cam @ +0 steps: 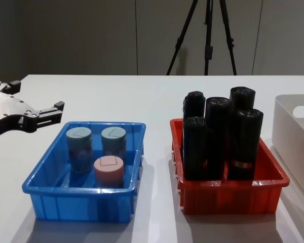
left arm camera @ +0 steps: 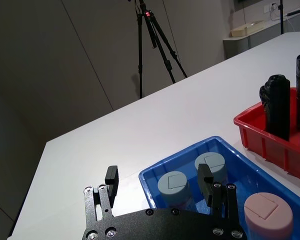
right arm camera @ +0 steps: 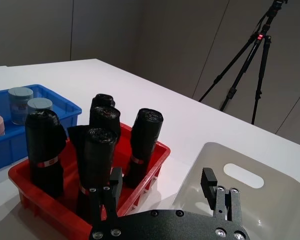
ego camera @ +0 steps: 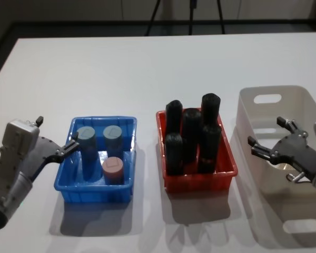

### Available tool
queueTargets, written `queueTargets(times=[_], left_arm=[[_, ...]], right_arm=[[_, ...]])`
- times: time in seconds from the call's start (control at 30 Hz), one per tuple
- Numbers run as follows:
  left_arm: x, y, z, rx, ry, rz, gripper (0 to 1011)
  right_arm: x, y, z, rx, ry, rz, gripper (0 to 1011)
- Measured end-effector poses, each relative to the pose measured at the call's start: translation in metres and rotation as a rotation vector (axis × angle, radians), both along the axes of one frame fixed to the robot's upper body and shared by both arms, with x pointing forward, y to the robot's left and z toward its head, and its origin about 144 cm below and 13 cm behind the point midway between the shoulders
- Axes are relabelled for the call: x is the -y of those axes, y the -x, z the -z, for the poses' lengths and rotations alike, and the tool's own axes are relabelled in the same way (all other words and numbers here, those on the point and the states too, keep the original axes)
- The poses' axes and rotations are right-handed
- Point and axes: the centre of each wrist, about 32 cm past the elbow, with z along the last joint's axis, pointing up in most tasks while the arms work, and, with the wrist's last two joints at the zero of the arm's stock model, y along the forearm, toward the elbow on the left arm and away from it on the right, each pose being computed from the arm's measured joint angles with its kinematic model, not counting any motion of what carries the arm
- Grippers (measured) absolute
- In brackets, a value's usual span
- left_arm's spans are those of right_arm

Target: Pick the cotton swabs from the blue box and place them into the white box.

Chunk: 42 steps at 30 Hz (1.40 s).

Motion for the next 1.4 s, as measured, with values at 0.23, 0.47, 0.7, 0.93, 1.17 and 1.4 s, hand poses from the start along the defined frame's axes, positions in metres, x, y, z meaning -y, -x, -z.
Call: queueTargets(times=[0.23, 0.47, 0.7, 0.93, 1.17, 1.4], left_arm=[[0.0, 0.0, 0.0, 0.0, 0.0, 0.0, 1002], [0.0, 0.0, 0.0, 0.0, 0.0, 0.0, 1002], [0.0, 0.0, 0.0, 0.0, 0.0, 0.0, 1001], [0.0, 0.0, 0.0, 0.0, 0.0, 0.0, 1001], [0.0, 0.0, 0.0, 0.0, 0.0, 0.0, 1001], [0.0, 0.0, 0.0, 0.0, 0.0, 0.0, 1002]], right_arm=[[0.001, 0.004, 0.001, -0.024, -0.01, -0.011, 1001], [-0.003, 0.004, 0.004, -0.052, -0.022, -0.03, 1001], [-0.006, 0.0, 0.006, -0.08, -0.028, -0.048, 1001], [-0.009, -0.009, 0.007, -0.093, -0.017, -0.074, 1001], [-0.015, -0.019, 0.008, -0.107, -0.01, -0.097, 1001], [-0.02, -0.027, 0.011, -0.121, -0.005, -0.116, 1001]])
